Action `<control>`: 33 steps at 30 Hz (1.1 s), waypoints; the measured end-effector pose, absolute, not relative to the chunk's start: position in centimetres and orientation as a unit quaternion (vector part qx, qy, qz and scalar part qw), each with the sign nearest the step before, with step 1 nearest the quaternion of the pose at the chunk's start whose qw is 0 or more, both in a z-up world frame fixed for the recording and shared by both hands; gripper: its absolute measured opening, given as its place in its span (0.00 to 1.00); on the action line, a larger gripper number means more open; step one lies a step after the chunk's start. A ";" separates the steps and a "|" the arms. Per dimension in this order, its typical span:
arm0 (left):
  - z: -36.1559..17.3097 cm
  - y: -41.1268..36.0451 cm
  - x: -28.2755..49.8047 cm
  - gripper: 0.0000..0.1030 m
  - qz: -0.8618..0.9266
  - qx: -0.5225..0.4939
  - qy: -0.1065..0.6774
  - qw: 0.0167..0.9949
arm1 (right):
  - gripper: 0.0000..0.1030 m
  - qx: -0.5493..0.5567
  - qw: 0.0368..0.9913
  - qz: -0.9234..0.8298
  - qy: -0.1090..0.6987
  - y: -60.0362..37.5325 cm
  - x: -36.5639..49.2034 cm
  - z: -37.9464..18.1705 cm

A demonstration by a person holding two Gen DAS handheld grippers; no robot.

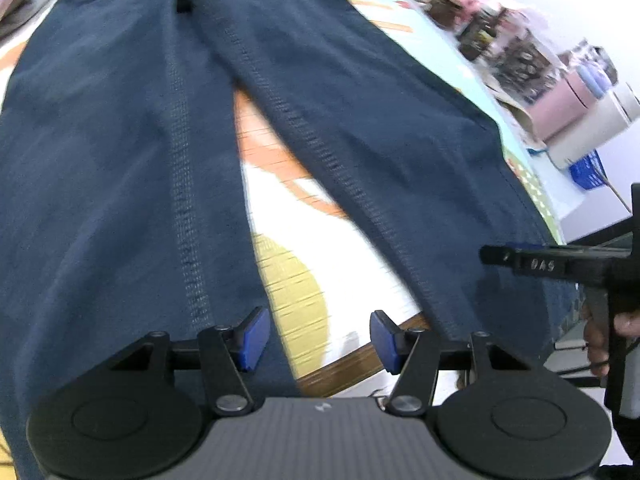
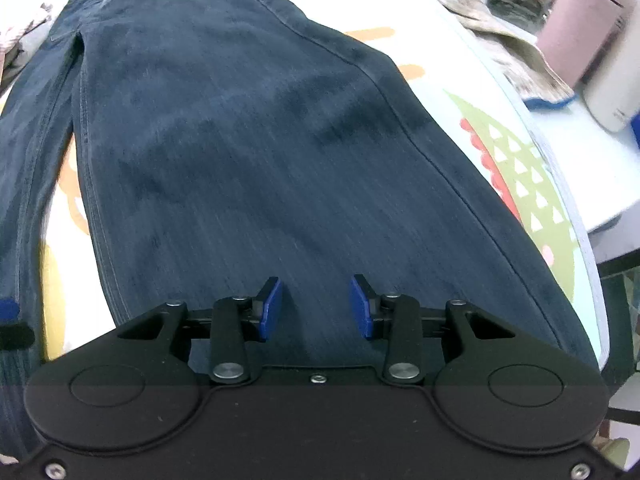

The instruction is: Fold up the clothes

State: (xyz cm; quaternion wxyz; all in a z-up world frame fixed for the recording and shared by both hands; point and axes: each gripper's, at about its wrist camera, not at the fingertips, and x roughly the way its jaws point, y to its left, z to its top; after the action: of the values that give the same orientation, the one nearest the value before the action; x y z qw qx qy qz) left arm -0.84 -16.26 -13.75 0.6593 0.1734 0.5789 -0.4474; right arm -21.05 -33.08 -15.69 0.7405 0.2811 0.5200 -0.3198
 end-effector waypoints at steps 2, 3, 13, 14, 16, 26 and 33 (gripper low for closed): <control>-13.8 -17.2 -1.3 0.56 -0.458 0.177 0.578 0.652 | 0.35 0.283 0.738 -0.321 0.521 -32.7 -21.7 -15.7; -13.9 -17.7 -1.6 0.56 -0.462 0.180 0.578 0.648 | 0.35 0.284 0.737 -0.322 0.522 -32.5 -22.0 -15.7; -15.2 -22.1 -5.1 0.57 -0.501 0.211 0.579 0.607 | 0.35 0.295 0.727 -0.327 0.527 -30.6 -25.1 -15.7; -15.2 -22.4 -5.3 0.57 -0.505 0.215 0.578 0.604 | 0.35 0.296 0.725 -0.328 0.528 -30.4 -25.4 -15.7; -15.3 -22.8 -5.7 0.57 -0.508 0.219 0.578 0.600 | 0.35 0.298 0.724 -0.329 0.529 -30.1 -25.8 -15.7; -14.5 -24.6 -5.6 0.58 -0.512 0.223 0.565 0.607 | 0.35 0.289 0.706 -0.322 0.561 -28.9 -26.6 -14.5; -12.8 -26.5 -4.2 0.58 -0.511 0.206 0.546 0.631 | 0.35 0.264 0.751 -0.328 0.508 -30.9 -24.7 -9.5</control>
State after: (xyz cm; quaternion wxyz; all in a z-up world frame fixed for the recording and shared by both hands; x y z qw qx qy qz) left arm -4.23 -26.47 -12.83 0.6313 0.2058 0.5462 -0.5106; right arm -24.72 -30.92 -9.46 0.7512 0.2635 0.5084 -0.3284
